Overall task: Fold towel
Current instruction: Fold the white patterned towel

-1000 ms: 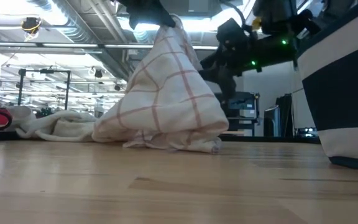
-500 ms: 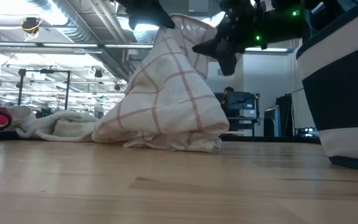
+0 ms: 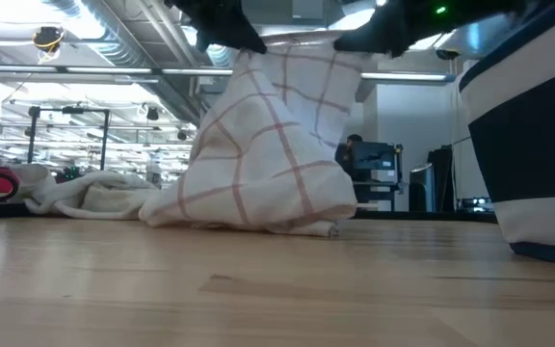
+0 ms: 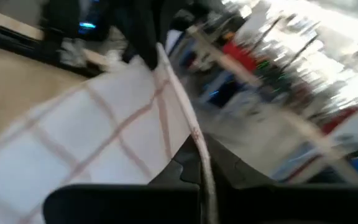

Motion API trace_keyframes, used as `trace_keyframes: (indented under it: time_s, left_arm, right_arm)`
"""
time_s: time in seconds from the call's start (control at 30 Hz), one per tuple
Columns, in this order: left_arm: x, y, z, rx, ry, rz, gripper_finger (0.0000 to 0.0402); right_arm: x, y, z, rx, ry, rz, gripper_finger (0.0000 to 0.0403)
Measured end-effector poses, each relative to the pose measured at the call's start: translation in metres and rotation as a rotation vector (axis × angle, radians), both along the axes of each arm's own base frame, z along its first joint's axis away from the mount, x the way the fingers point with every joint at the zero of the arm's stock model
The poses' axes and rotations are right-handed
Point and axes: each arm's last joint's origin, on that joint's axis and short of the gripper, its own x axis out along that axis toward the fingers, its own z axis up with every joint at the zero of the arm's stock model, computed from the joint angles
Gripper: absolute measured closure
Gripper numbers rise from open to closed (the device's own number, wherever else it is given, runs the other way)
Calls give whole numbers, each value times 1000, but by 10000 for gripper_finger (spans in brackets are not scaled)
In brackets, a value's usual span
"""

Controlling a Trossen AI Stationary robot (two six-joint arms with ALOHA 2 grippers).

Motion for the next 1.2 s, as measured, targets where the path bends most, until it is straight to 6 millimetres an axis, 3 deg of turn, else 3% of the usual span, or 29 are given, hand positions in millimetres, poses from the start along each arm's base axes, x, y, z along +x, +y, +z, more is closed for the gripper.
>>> trace_keyframes:
  time_s: [0.27, 0.43, 0.63, 0.8, 1.03, 1.2]
  left_arm:
    - [7, 9, -21, -6, 126, 11, 286]
    - [18, 24, -48, 7, 259, 31, 253]
    - [28, 58, -80, -19, 393, 73, 249]
    - [24, 76, -95, -139, 492, -96, 249]
    - [26, 68, -98, -100, 491, -428, 249]
    - [34, 54, -119, -36, 560, -559, 249]
  right_arm:
    - [-58, 0, 7, 316, 194, 159, 399]
    - [-81, -2, -5, 454, 346, 65, 400]
    - [-78, -4, -12, 415, 387, -15, 401]
    - [-71, -3, -20, 391, 435, -16, 401]
    - [-62, -2, -30, 357, 504, -15, 401]
    - [-59, -2, -35, 344, 530, -26, 401]
